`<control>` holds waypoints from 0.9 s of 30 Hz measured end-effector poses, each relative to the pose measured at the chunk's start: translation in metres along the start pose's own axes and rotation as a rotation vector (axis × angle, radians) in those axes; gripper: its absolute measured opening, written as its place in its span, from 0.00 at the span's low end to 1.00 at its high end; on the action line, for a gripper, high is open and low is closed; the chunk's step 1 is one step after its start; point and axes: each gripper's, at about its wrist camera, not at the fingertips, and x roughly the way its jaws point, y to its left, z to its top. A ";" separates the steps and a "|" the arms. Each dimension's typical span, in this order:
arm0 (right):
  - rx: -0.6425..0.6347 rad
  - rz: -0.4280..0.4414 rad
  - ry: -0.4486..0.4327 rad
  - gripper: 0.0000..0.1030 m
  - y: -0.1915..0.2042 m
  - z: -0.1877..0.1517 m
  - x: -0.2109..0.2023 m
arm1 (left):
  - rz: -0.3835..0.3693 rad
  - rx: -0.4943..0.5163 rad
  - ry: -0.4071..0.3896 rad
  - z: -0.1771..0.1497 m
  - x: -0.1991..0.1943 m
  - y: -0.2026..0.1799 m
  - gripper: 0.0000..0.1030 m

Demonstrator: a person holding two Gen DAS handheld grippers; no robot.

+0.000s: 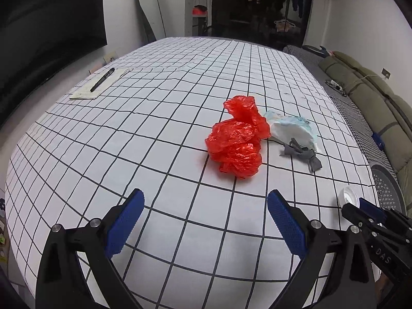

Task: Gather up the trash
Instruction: 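Grasp the red plastic bag with the left tool while the right tool holds the cap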

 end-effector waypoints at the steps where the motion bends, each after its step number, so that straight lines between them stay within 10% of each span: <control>1: 0.009 -0.004 -0.001 0.36 -0.005 -0.003 -0.003 | -0.006 0.006 0.003 0.002 0.002 -0.003 0.92; 20: 0.096 0.012 -0.020 0.36 -0.051 -0.015 -0.018 | 0.040 0.057 0.071 0.046 0.062 -0.027 0.90; 27: 0.111 0.011 -0.023 0.36 -0.056 -0.015 -0.019 | 0.005 0.059 0.140 0.043 0.081 -0.025 0.53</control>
